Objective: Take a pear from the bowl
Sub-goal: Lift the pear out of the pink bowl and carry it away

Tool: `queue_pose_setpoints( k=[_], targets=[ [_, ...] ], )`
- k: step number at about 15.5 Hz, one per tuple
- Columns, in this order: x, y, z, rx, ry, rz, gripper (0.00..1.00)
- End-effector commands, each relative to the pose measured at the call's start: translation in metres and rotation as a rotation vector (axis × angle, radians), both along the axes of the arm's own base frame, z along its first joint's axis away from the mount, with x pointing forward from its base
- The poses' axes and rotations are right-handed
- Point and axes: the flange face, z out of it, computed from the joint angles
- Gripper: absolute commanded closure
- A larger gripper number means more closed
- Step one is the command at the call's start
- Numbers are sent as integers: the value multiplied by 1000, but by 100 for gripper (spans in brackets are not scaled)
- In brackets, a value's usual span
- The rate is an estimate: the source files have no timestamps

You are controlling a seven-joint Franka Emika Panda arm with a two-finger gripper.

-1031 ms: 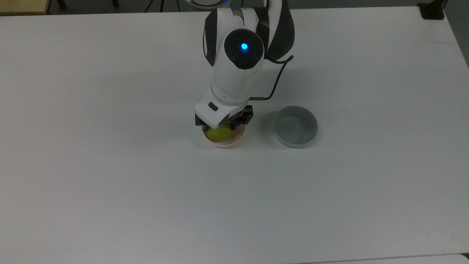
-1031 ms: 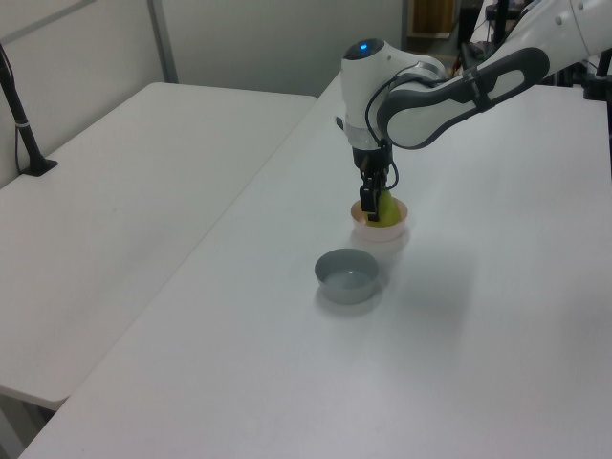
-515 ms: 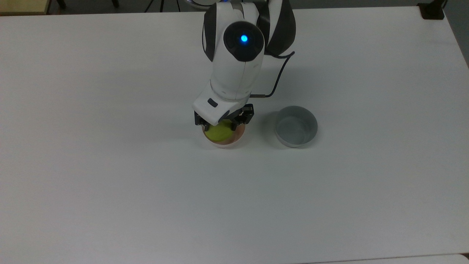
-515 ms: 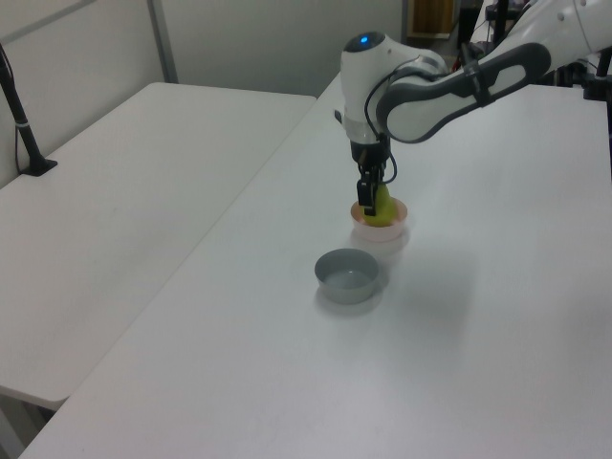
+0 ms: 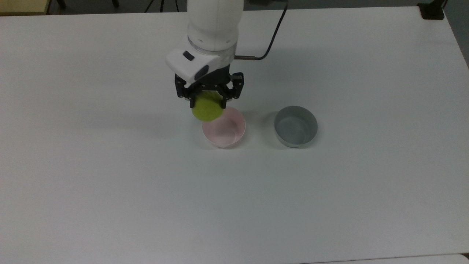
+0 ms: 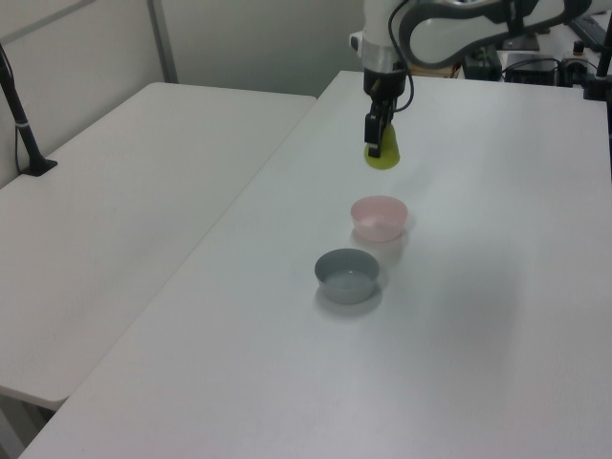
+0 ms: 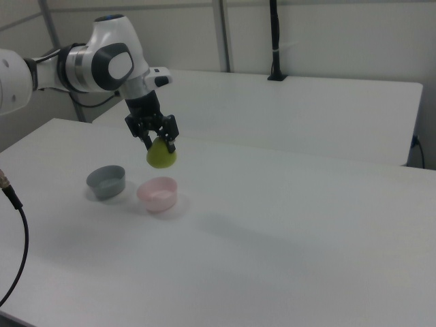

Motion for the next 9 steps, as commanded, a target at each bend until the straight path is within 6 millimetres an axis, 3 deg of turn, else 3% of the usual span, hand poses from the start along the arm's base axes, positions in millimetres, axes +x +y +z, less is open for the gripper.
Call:
queue_pose_setpoints(
  k=[1,5,9],
  targets=[
    [-19,-48,13,25,52,-6,73],
    [-26,-112,18,27,69,-34,72],
    [-26,-152,3,17,86,-57,72]
  ],
)
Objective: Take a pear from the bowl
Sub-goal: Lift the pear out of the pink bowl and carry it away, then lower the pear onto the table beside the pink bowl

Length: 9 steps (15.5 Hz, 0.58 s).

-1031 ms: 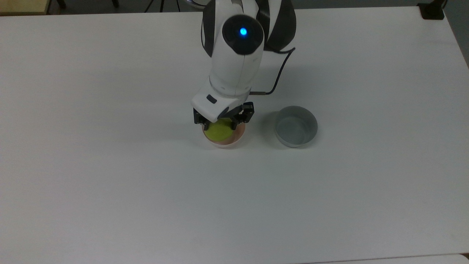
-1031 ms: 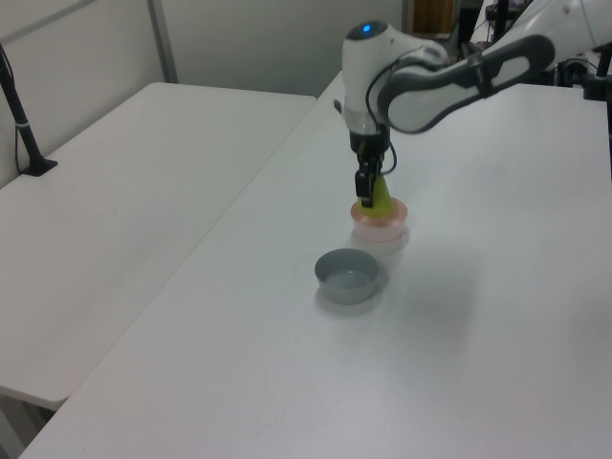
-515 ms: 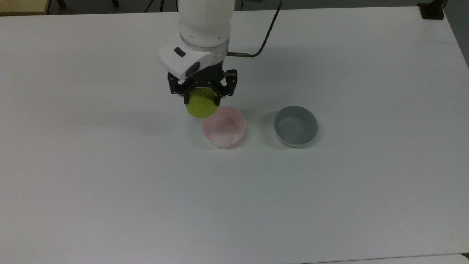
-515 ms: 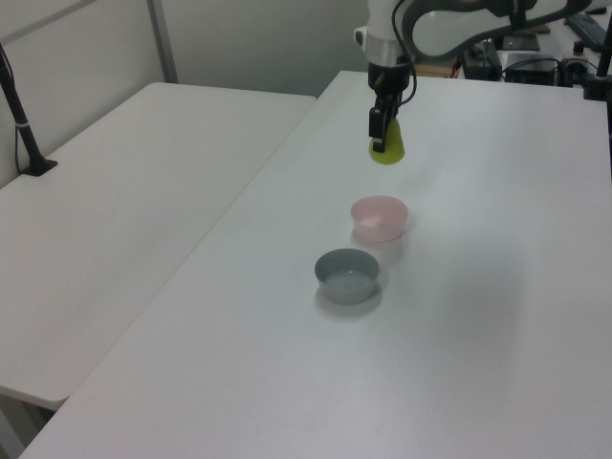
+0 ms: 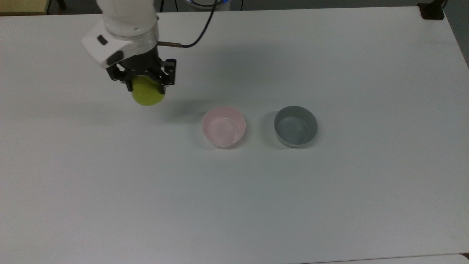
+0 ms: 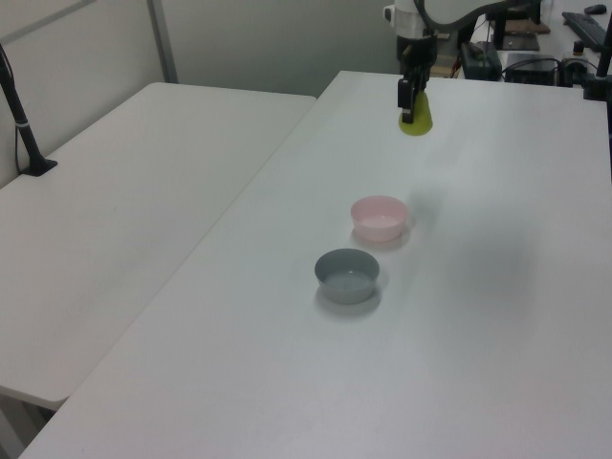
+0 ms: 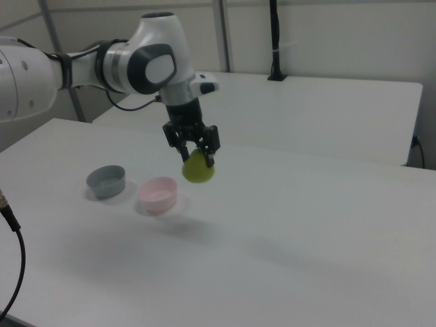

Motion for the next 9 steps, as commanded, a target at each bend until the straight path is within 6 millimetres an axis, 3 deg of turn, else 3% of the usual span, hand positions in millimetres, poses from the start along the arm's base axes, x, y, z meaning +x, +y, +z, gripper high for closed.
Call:
queue_pose_setpoints(
  k=[1,9],
  targets=[
    [-4,-13,-22,2,35,13,71],
    [30,-2,-120,-43,31,-14,64]
  ],
)
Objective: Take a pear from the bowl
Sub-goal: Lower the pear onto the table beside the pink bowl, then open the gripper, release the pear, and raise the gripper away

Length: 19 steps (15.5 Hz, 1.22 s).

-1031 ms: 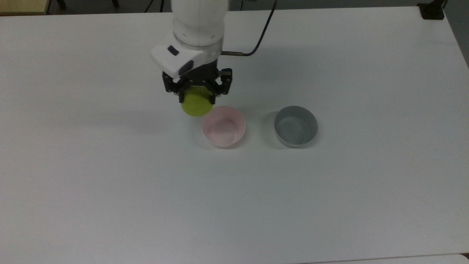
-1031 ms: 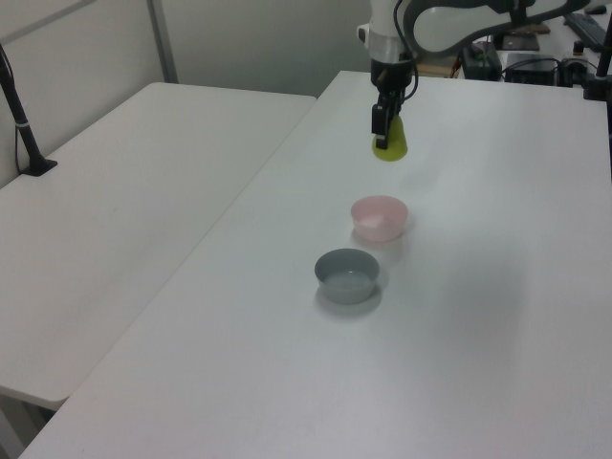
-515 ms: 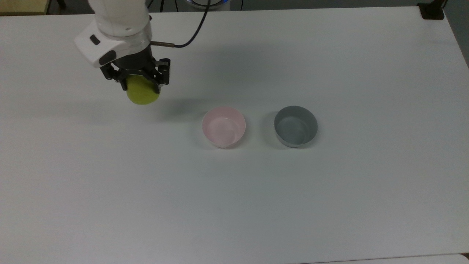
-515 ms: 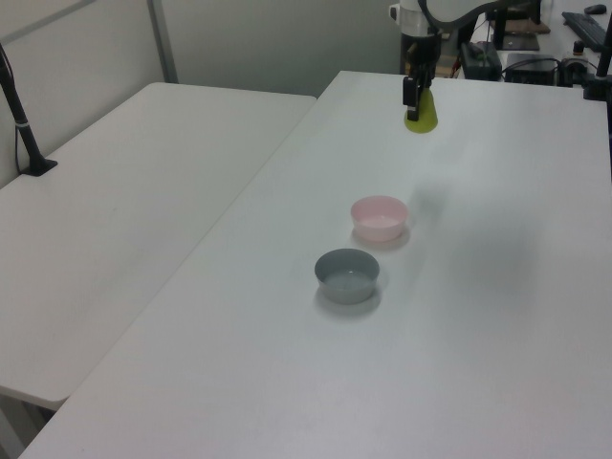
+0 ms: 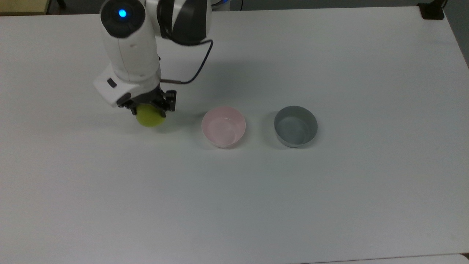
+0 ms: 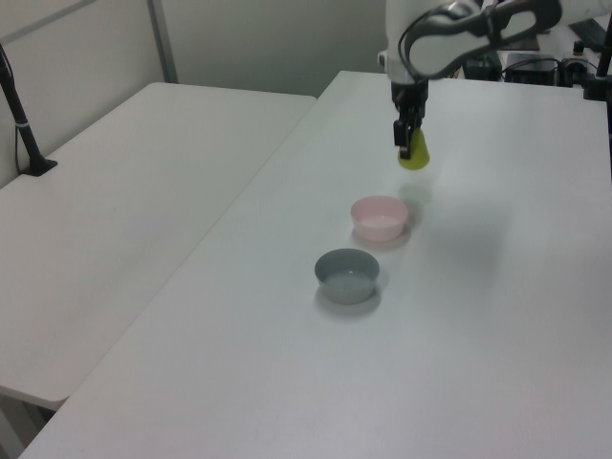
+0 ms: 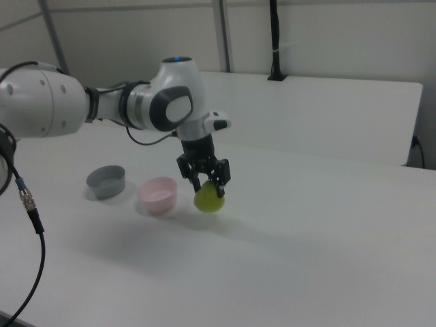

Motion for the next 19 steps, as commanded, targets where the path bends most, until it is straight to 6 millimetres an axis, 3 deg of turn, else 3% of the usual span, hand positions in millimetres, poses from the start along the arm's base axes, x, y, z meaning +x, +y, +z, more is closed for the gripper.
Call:
queue_pose_setpoints(
  k=[1,4,6,7,11,15,17,19],
  targets=[
    [9,4,-21,-23,-22,-13,63],
    [11,3,-34,-41,-16,-1,47],
    [11,2,-38,-54,-6,6,20],
    [11,2,-38,-57,-5,12,2],
    [11,2,-25,-55,-20,13,0],
    [-1,3,49,-23,-94,-6,0],
    [-20,3,98,17,-102,-27,0],
    [-38,4,129,52,-91,-38,0]
  ],
)
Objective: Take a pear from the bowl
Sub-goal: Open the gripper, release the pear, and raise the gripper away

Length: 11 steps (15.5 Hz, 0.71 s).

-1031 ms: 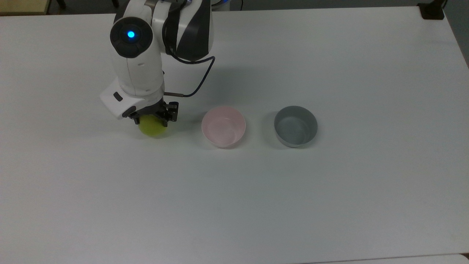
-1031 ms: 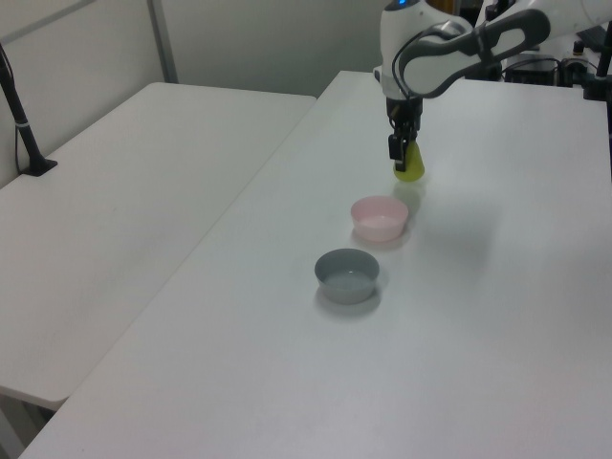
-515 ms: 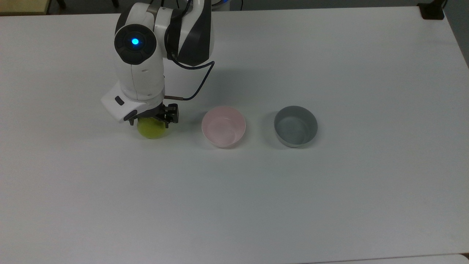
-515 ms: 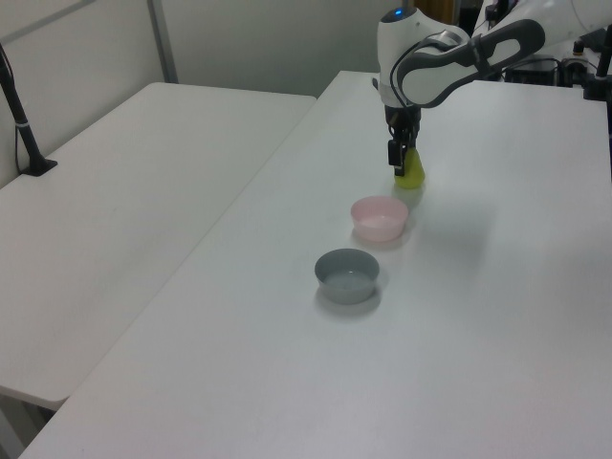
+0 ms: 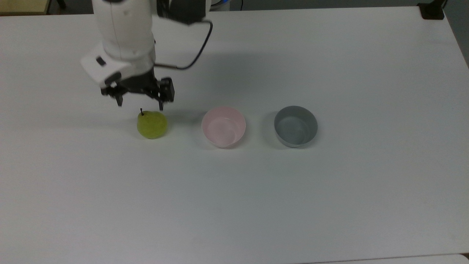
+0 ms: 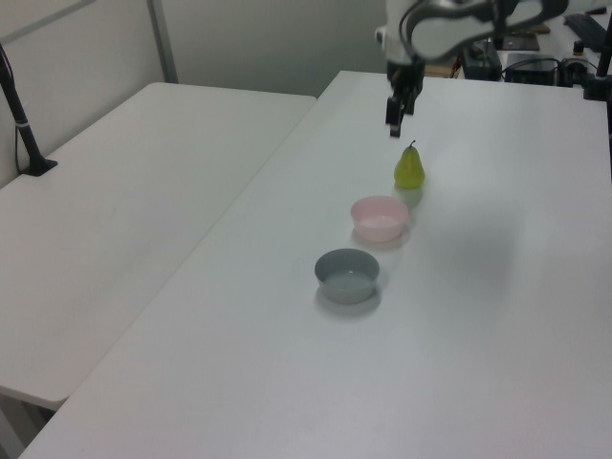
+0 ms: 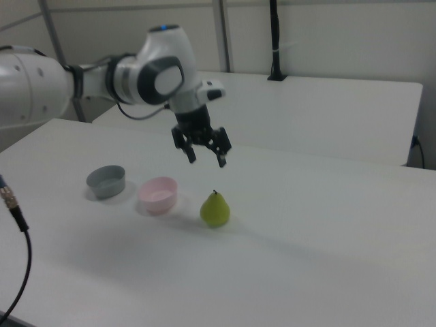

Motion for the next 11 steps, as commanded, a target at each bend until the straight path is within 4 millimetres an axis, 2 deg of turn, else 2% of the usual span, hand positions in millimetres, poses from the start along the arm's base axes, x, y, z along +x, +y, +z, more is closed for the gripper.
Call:
queue_pose_setpoints(
  k=[1,3,5,7,11],
  targets=[
    [-44,5,65,84,19,-33,0],
    [-65,10,89,107,54,-32,0],
    [-81,16,101,123,61,-18,0],
    [-92,28,104,130,66,0,0],
    [-102,29,106,135,98,-2,0]
  ],
)
